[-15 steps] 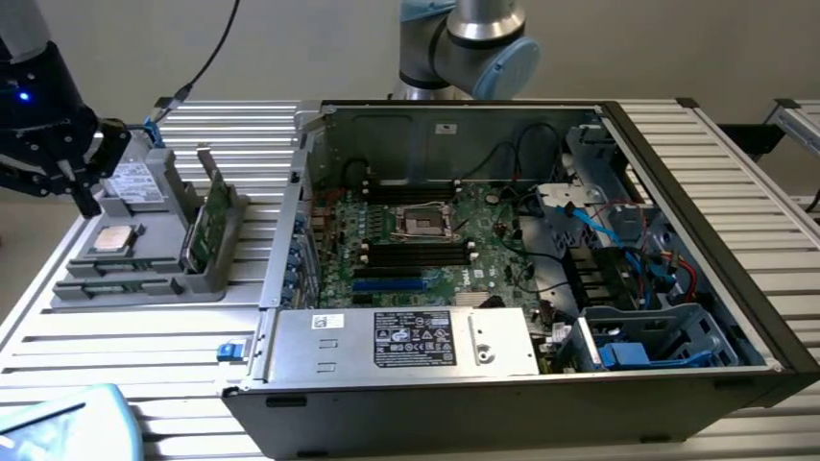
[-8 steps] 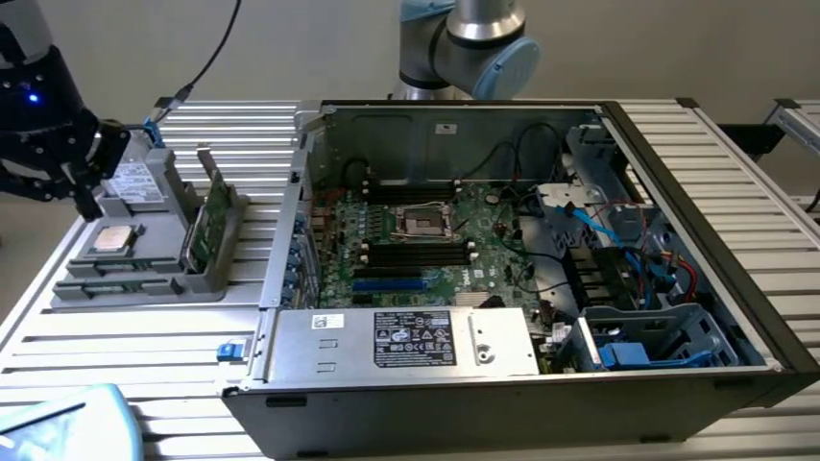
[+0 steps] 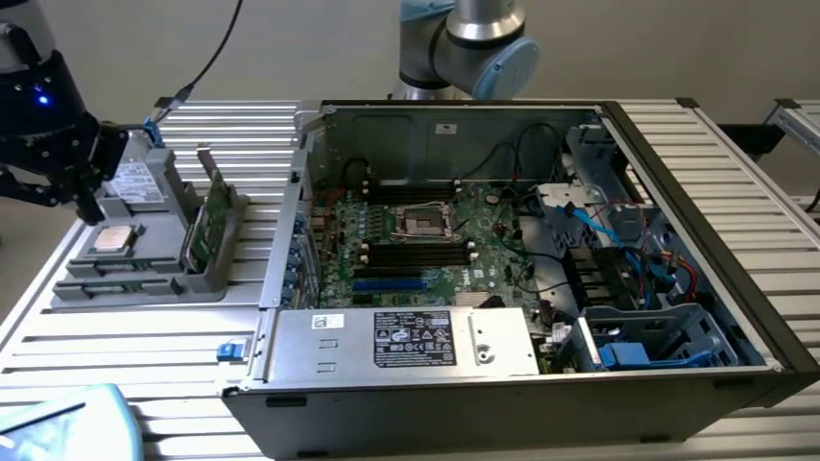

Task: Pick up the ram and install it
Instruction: 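Pick up the ram and move it above insertion slot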

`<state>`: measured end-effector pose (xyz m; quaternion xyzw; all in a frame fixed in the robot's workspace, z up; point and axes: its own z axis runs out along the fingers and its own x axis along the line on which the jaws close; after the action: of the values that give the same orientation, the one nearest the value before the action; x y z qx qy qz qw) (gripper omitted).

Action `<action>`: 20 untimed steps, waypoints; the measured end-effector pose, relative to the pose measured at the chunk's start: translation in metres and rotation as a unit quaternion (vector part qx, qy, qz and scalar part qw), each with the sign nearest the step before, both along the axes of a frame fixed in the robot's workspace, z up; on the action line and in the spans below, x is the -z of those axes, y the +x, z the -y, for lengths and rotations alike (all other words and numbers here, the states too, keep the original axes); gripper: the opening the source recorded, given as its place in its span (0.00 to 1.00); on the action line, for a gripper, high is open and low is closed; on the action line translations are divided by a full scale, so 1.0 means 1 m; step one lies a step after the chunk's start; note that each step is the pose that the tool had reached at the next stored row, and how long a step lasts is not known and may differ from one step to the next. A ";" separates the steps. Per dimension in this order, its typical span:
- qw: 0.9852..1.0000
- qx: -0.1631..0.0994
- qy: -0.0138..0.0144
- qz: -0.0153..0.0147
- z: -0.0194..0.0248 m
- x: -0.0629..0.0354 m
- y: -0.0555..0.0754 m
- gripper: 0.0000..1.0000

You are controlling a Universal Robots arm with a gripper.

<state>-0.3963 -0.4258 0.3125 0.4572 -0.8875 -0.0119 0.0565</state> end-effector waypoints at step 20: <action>0.983 -0.181 0.003 0.000 0.0000 0.0109 0.000 0.11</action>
<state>-0.3963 -0.4259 0.3015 0.6107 -0.7898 -0.0037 0.0565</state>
